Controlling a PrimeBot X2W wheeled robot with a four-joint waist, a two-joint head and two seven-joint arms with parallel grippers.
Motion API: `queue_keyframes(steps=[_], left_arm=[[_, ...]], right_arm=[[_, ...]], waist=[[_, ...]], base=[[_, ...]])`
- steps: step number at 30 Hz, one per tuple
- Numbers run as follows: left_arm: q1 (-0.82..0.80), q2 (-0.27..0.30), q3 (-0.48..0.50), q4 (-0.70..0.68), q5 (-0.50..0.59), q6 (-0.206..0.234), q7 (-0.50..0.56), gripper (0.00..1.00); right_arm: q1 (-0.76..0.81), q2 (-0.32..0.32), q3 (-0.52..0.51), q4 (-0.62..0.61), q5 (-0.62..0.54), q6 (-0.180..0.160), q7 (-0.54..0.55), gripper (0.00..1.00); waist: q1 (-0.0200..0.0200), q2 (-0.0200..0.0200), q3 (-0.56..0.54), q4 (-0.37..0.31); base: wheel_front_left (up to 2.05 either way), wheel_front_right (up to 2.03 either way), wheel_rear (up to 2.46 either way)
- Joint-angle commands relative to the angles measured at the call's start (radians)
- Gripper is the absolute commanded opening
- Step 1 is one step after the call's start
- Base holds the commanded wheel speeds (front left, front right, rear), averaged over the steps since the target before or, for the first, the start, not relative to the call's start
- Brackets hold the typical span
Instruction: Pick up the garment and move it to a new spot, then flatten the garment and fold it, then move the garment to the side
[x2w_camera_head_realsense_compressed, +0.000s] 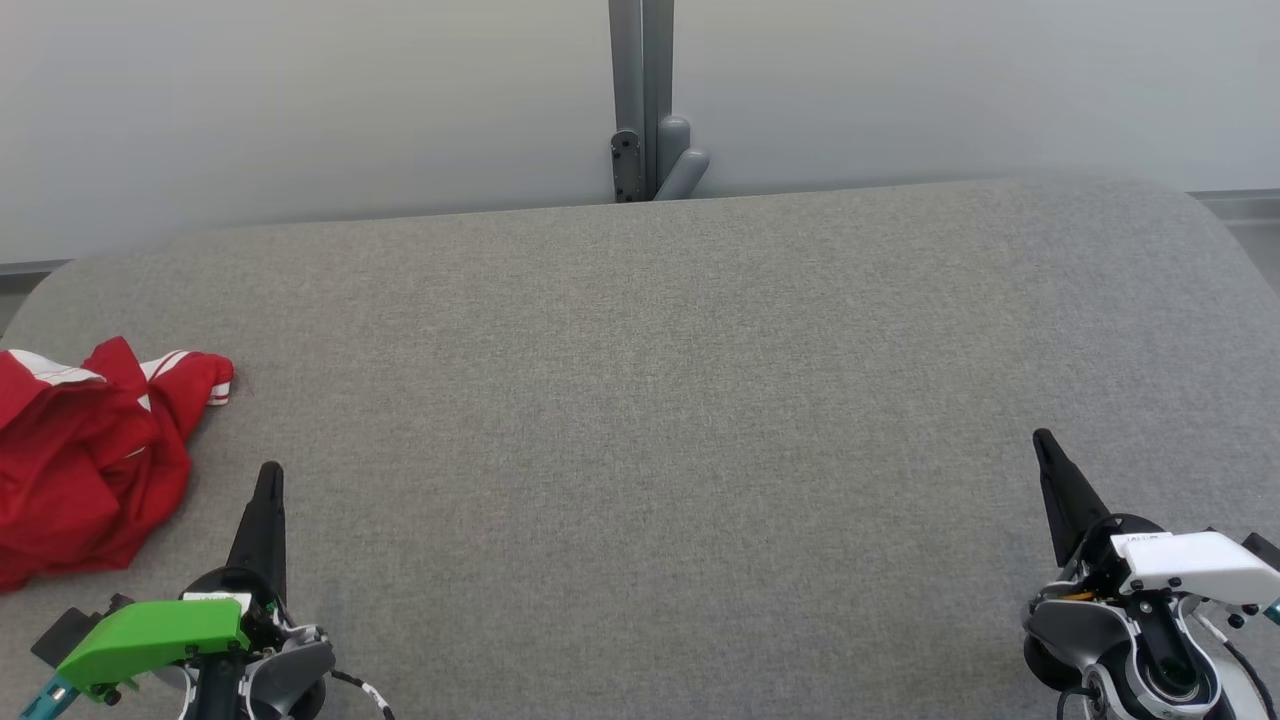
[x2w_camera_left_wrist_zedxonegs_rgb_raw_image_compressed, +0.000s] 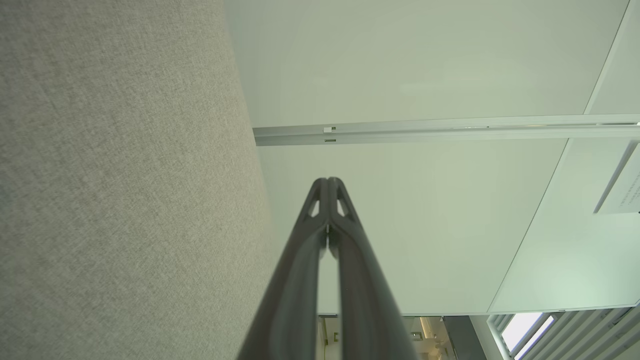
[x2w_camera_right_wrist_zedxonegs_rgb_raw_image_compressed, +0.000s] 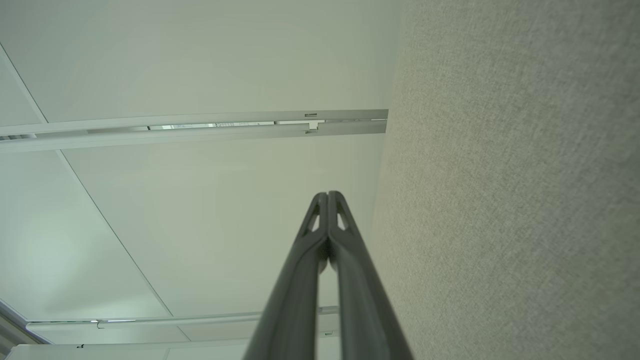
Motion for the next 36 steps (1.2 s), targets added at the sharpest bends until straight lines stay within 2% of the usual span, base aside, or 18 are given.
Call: queue_keyframes(steps=[1, 36], left_arm=[[-0.015, 0.005, 0.004, -0.001, 0.000, -0.004, 0.002, 0.00], [-0.015, 0.005, 0.004, -0.001, 0.000, -0.004, 0.002, 0.00]], right_arm=[[0.007, -0.004, -0.003, -0.004, 0.006, 0.000, 0.005, 0.00], [0.007, -0.005, -0.003, -0.004, 0.006, 0.000, 0.005, 0.00]], waist=[[0.0000, 0.0086, 0.000, 0.000], [0.0000, 0.0086, 0.000, 0.000]], base=[[0.00, 0.00, 0.00], [0.00, 0.00, 0.00]])
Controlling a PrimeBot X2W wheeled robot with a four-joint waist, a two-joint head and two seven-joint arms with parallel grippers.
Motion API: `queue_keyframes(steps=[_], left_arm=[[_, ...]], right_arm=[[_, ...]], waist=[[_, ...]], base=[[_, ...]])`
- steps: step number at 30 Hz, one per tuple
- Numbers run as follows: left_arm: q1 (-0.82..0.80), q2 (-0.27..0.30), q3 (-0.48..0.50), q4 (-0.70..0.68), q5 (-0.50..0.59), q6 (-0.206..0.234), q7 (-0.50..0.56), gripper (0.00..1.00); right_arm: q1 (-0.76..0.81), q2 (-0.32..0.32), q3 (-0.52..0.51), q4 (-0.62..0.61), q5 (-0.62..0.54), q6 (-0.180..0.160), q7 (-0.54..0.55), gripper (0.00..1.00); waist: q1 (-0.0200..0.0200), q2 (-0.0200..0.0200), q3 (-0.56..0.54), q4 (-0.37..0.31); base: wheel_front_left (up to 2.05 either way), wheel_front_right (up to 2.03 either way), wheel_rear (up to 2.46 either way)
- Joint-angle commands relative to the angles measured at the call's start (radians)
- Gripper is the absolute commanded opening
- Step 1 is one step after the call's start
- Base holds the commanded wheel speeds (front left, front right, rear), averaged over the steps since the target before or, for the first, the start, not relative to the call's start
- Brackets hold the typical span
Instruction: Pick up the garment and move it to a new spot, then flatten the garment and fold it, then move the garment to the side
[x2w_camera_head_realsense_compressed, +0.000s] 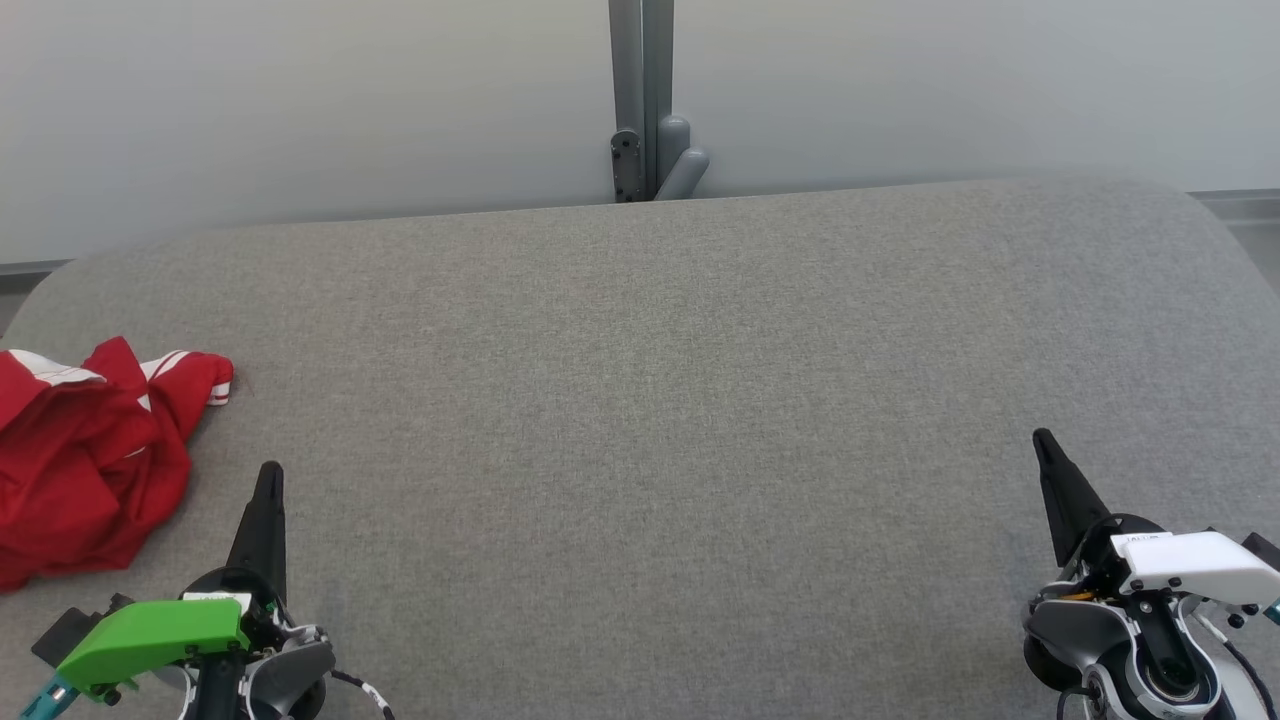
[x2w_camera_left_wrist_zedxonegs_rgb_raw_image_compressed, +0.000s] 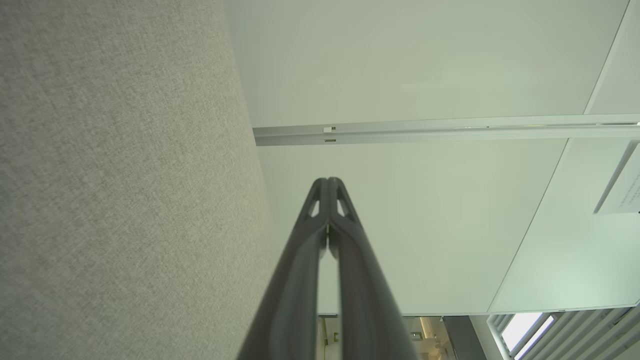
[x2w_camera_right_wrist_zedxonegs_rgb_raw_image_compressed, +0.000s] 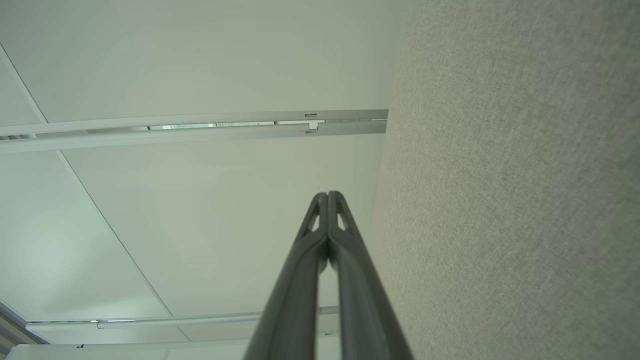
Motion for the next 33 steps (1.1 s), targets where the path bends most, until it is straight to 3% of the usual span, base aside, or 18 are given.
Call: queue_keyframes(steps=[1, 33], left_arm=[[-0.015, 0.005, 0.004, -0.001, 0.000, -0.004, 0.002, 0.00], [-0.015, 0.005, 0.004, -0.001, 0.000, -0.005, 0.002, 0.00]], right_arm=[[0.007, -0.005, -0.003, -0.004, 0.006, 0.000, 0.005, 0.00], [0.007, -0.005, -0.003, -0.004, 0.006, 0.000, 0.005, 0.00]], waist=[[0.0000, 0.0086, 0.000, 0.000], [0.0000, 0.0086, 0.000, 0.000]], base=[[0.00, 0.00, 0.00], [0.00, 0.00, 0.00]])
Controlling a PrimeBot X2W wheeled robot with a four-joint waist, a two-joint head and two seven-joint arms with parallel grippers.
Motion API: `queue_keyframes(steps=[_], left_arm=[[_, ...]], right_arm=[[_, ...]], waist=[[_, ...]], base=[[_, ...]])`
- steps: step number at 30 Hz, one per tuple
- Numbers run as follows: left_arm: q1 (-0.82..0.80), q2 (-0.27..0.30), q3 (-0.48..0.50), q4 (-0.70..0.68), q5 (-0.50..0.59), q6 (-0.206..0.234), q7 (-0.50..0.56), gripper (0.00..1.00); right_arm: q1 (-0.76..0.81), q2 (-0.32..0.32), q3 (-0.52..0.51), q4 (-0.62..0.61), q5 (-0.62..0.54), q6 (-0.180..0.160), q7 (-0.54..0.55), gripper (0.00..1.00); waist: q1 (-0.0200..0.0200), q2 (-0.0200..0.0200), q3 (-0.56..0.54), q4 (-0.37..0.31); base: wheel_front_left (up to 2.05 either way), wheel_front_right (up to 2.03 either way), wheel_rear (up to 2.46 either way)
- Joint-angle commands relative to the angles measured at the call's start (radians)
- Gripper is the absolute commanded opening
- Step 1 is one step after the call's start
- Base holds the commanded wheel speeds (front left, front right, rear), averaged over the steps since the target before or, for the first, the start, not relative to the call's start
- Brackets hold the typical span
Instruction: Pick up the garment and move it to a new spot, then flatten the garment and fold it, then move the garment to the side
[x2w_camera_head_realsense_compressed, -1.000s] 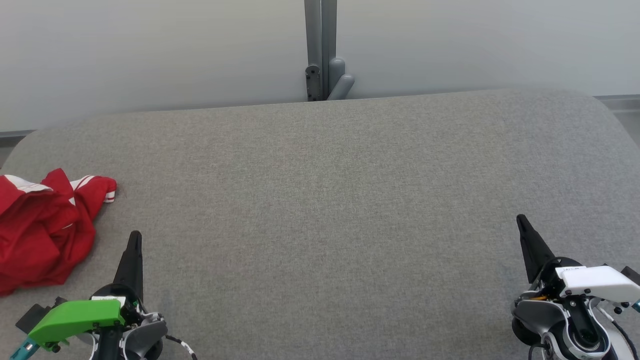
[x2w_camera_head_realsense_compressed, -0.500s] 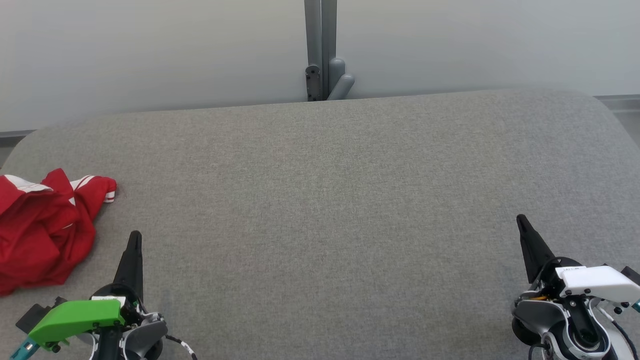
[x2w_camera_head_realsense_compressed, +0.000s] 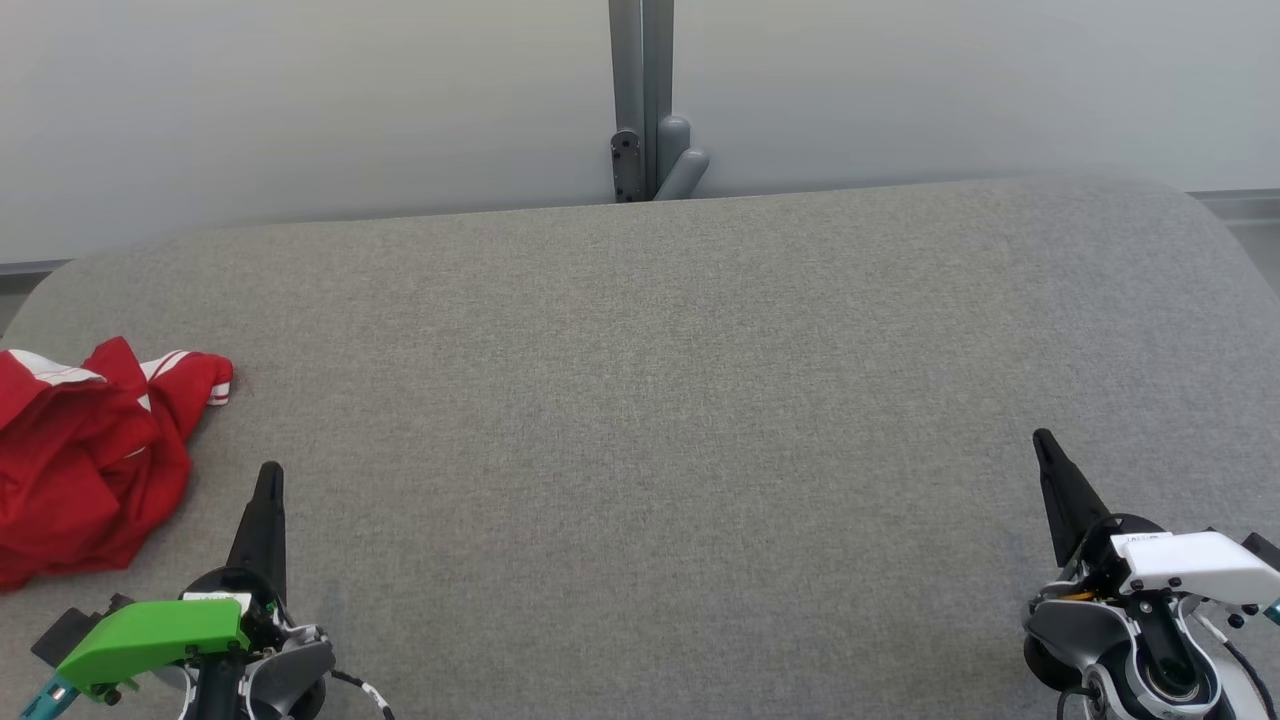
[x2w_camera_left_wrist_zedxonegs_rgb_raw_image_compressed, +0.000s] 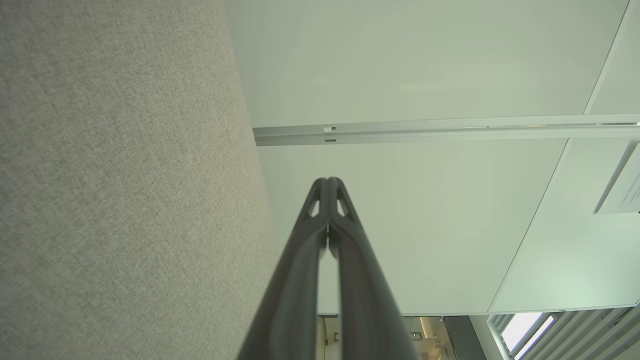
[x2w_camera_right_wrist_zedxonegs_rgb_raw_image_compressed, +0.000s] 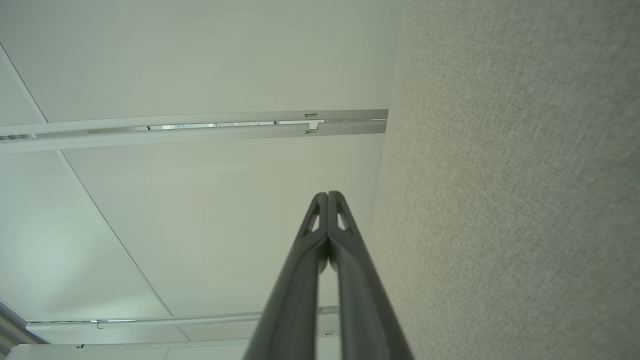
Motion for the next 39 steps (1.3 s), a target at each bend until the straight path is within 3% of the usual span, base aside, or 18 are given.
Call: queue_keyframes(steps=[1, 39], left_arm=[[-0.015, 0.005, 0.004, 0.000, 0.000, -0.005, 0.002, 0.00], [-0.015, 0.005, 0.004, 0.000, 0.000, -0.005, 0.002, 0.00]], right_arm=[[0.007, -0.005, -0.003, -0.004, 0.006, 0.000, 0.005, 0.00], [0.007, -0.005, -0.003, -0.004, 0.006, 0.000, 0.005, 0.00]], waist=[[0.0000, 0.0086, 0.000, 0.000], [0.0000, 0.0086, 0.000, 0.000]], base=[[0.00, 0.00, 0.00], [0.00, 0.00, 0.00]])
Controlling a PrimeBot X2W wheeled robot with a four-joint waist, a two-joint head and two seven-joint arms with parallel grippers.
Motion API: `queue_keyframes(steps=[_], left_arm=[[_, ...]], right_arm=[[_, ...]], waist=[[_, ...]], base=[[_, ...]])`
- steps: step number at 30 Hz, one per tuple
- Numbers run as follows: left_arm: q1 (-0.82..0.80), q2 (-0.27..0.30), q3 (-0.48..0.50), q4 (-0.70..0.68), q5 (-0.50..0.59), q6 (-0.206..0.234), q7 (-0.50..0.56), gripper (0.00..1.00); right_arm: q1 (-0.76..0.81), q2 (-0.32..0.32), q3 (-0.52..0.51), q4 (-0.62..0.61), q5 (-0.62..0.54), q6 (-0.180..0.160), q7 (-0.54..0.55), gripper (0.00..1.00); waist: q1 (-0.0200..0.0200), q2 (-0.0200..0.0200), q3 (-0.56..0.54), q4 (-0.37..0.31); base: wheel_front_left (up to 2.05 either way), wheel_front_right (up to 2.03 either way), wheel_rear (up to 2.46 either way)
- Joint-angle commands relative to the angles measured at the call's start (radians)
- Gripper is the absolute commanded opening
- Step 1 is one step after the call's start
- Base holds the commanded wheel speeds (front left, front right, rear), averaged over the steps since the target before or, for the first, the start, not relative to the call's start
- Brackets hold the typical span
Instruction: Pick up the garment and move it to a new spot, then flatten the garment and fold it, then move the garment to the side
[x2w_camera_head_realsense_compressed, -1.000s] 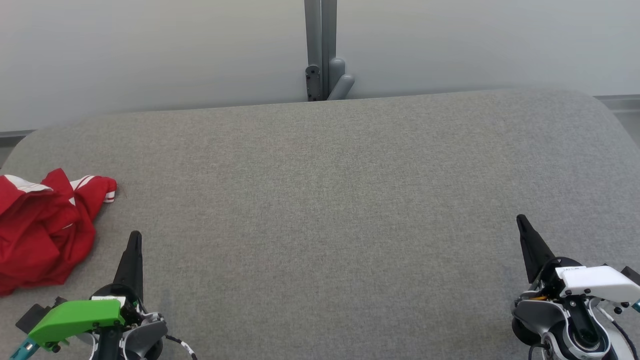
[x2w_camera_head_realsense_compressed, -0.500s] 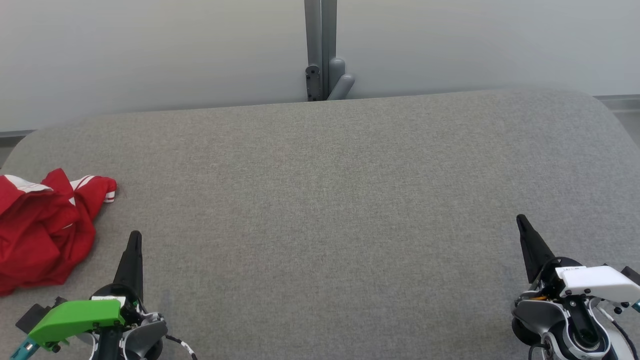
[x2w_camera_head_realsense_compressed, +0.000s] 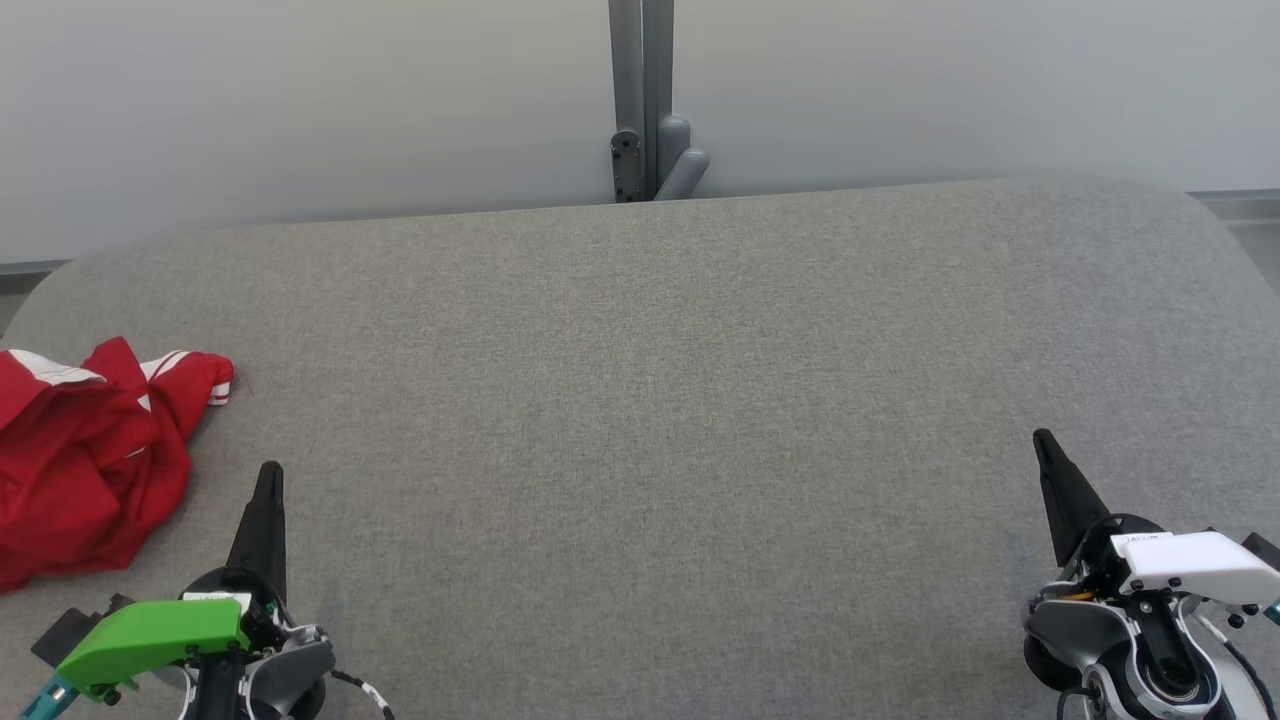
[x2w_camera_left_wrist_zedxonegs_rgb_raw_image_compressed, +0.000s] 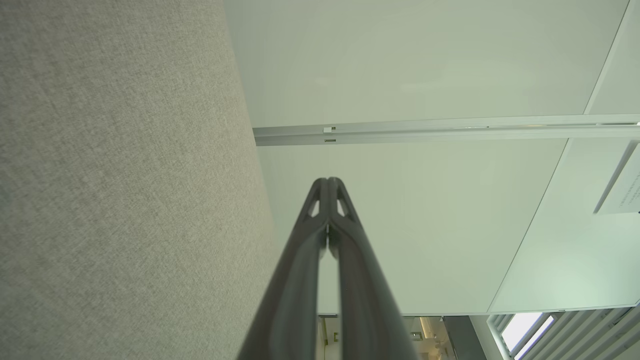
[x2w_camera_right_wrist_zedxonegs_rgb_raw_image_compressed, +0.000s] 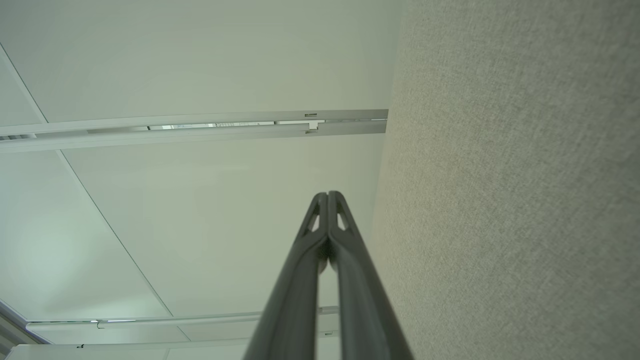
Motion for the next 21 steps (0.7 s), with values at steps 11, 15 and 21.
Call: queue_keyframes(steps=[11, 15, 21], left_arm=[[-0.015, 0.005, 0.004, -0.001, 0.000, -0.005, 0.002, 0.00], [-0.015, 0.005, 0.004, -0.001, 0.000, -0.005, 0.002, 0.00], [-0.015, 0.005, 0.004, -0.001, 0.000, -0.005, 0.002, 0.00]], right_arm=[[0.007, -0.005, -0.003, -0.004, 0.006, 0.000, 0.005, 0.00], [0.007, -0.005, -0.003, -0.004, 0.006, 0.000, 0.005, 0.00], [0.007, -0.005, -0.003, -0.004, 0.006, 0.000, 0.005, 0.00]], waist=[[0.0000, 0.0086, 0.000, 0.000], [0.0000, 0.0086, 0.000, 0.000], [0.0000, 0.0086, 0.000, 0.000]], base=[[0.00, 0.00, 0.00], [0.00, 0.00, 0.00], [0.00, 0.00, 0.00]])
